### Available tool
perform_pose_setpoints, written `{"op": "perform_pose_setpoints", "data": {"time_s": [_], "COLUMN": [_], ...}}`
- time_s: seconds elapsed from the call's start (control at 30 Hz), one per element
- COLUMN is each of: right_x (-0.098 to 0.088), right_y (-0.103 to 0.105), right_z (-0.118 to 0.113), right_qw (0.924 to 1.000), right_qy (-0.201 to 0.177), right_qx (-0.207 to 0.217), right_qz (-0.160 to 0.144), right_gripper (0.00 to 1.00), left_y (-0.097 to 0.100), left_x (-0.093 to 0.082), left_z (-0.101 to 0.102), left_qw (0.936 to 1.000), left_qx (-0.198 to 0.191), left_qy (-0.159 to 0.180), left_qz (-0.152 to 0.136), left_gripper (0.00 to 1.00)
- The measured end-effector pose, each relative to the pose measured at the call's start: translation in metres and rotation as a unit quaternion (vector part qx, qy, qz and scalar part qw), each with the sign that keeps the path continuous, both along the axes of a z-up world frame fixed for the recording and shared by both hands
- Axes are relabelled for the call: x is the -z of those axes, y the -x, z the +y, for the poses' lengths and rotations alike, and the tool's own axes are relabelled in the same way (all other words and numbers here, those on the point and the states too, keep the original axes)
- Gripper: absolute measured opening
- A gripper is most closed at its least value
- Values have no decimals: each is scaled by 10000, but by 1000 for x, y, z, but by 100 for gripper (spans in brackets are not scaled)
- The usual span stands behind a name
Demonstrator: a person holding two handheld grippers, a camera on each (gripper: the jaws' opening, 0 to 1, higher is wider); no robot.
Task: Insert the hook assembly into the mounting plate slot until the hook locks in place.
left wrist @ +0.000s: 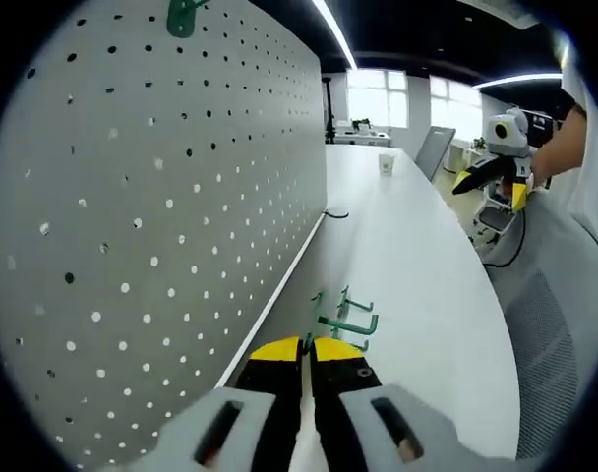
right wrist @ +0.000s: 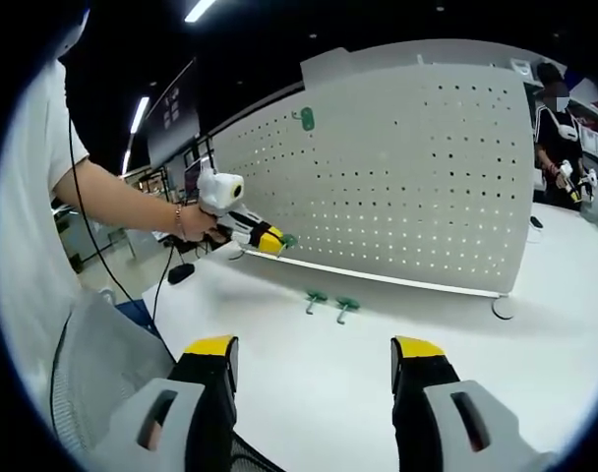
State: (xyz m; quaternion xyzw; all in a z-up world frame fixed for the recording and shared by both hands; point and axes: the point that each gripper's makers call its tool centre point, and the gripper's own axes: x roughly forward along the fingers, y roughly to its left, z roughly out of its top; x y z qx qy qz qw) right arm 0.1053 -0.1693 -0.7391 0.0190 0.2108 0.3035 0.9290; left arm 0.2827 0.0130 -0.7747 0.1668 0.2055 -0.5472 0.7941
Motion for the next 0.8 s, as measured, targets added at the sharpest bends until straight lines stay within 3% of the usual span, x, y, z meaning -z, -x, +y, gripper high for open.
{"op": "perform_pose_setpoints", "data": {"time_s": [0.8], "right_x": [-11], "right_y": [2], "right_z": [8], "right_qw": [9998], "right_qy": [-54], "right_qx": [-44], "right_qz": [-161], "right_gripper": [61], "left_y": [15], "left_x": [-47], "left_z": [4], "left_qw": [9950], "left_qx": [-497], "left_qy": [844], "left_qz": [-182], "left_gripper": [1]}}
